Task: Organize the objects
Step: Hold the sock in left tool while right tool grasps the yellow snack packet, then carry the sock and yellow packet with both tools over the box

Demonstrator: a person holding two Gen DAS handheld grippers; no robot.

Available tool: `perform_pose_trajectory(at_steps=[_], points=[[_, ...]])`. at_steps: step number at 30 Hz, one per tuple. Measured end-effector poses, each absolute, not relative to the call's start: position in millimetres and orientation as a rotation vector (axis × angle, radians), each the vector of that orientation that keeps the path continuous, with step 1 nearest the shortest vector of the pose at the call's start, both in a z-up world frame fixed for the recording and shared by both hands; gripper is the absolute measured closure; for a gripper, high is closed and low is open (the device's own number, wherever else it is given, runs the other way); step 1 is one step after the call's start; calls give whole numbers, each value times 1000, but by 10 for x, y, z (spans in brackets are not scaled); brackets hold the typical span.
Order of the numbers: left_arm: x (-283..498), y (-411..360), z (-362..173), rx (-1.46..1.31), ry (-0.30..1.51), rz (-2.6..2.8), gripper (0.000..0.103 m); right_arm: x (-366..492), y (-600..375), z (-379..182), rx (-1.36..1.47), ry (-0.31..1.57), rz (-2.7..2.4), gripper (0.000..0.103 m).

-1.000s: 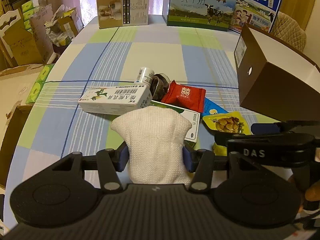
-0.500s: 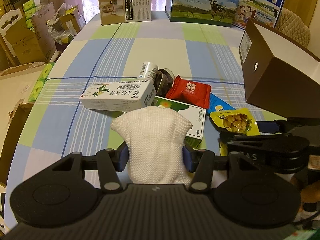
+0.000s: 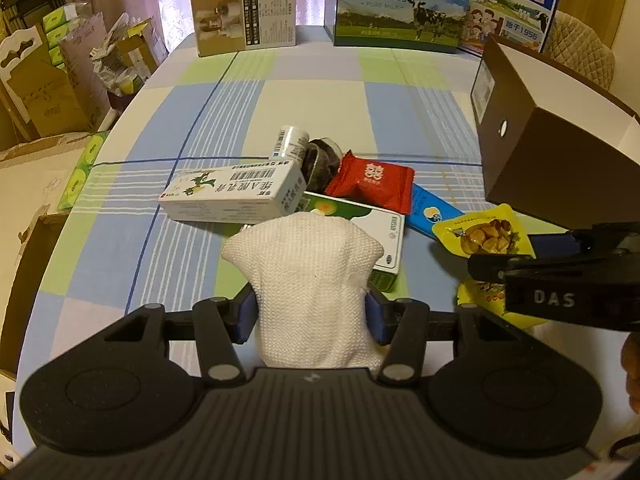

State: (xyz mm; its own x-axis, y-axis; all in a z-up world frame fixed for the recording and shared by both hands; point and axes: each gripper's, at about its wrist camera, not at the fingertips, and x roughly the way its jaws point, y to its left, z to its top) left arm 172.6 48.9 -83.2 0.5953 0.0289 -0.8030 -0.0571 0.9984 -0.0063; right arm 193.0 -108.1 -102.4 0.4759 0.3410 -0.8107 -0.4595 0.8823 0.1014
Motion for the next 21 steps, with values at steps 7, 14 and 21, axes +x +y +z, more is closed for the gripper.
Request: perform_pose_trajectory(at_steps=[7, 14, 21], points=[[1661, 399, -776, -26, 919, 19, 54, 1803, -1307, -770, -87, 914, 524, 53], [1626, 284, -575, -37, 877, -7, 54, 1731, -1515, -471, -43, 858, 540, 53], [1656, 103, -362, -24, 837, -42, 54, 1668, -1734, -209, -11, 818, 537, 53]])
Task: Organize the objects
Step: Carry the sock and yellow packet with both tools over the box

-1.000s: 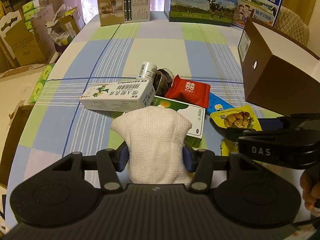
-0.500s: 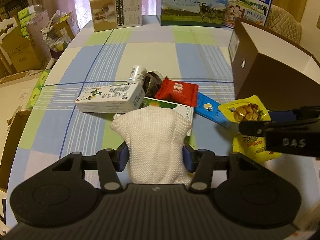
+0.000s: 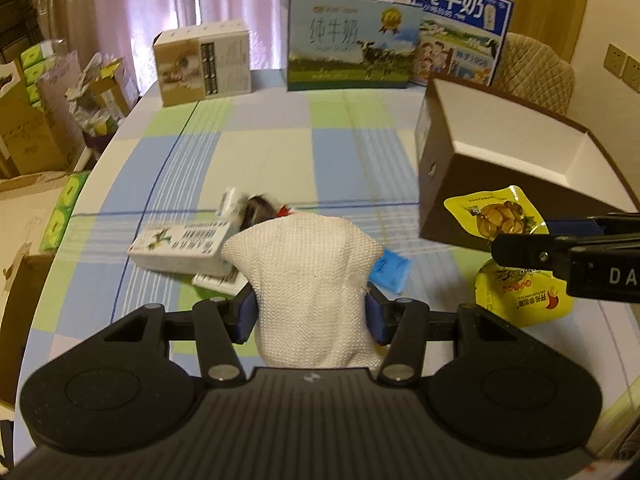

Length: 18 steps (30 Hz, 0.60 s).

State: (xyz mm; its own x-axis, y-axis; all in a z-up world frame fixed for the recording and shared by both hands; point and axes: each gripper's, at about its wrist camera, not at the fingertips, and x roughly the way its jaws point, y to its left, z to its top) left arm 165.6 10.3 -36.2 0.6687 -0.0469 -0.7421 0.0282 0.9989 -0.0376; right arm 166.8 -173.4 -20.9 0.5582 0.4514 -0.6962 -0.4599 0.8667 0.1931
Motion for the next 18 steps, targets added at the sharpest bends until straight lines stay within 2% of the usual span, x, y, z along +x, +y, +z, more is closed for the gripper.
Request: perform_pose_trajectory(at_steps=[18], points=[[2309, -932, 203, 43, 724, -250, 54, 2011, -2824, 339, 162, 676, 285, 53]])
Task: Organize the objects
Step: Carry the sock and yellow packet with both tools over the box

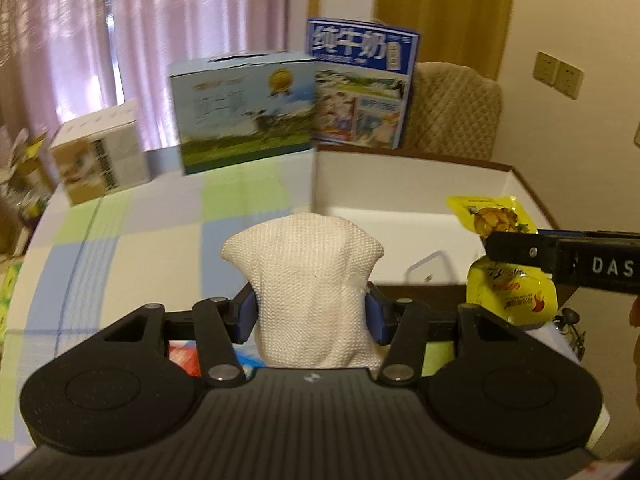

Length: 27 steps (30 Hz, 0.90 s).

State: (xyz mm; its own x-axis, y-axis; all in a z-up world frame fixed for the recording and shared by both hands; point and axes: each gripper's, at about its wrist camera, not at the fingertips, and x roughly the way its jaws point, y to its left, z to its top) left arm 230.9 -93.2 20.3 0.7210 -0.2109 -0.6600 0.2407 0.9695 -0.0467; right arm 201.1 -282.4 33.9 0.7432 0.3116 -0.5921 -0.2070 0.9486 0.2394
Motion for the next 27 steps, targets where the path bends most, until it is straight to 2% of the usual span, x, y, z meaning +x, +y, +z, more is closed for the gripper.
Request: perform_pose_trajectory(at_steps=[13, 27], points=[[3053, -1670, 128, 80, 748, -334, 54, 2773, -3536, 75, 246, 721, 81, 53], [3737, -2106, -418, 159, 861, -336, 54, 3284, -3549, -380, 245, 766, 69, 52]])
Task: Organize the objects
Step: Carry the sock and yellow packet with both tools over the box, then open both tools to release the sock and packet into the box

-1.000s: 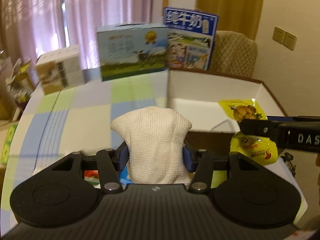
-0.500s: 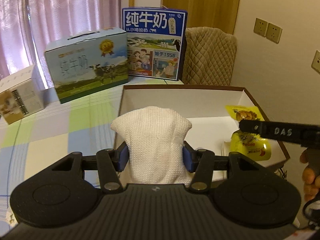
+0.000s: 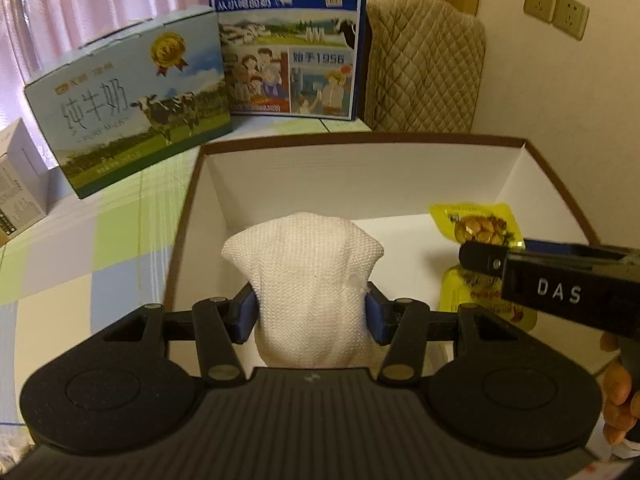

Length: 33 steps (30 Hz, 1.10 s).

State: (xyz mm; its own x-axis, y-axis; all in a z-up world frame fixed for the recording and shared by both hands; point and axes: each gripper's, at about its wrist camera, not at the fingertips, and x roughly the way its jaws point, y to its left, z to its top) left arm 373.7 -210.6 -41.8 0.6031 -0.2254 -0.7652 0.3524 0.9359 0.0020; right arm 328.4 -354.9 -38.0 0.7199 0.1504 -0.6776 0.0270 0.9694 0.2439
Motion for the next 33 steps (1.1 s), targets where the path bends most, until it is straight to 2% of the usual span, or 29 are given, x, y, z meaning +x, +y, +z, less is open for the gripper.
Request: perform_pose_trajectory(at_steps=[6, 9, 22, 25, 28, 31, 33], points=[[3855, -2207, -520, 182, 873, -344, 54, 3382, -3618, -475, 288, 748, 75, 46], [3889, -2223, -543, 182, 876, -348, 54, 3362, -3663, -455, 303, 729, 65, 38], [3972, -2278, -600, 192, 888, -348, 52, 3363, -3742, -476, 319, 795, 9, 38], [3969, -2306, -585, 210, 863, -342, 47, 3361, -3755, -473, 311, 802, 3, 38], [3956, -2324, -552, 228, 835, -344, 32, 3351, -3745, -465, 297, 803, 5, 37], [3935, -2334, -505, 255, 805, -334, 25, 3339, -3730, -464, 272, 807, 3, 37], [3930, -2325, -476, 257, 800, -332, 25, 3329, -3717, -465, 259, 811, 4, 37]])
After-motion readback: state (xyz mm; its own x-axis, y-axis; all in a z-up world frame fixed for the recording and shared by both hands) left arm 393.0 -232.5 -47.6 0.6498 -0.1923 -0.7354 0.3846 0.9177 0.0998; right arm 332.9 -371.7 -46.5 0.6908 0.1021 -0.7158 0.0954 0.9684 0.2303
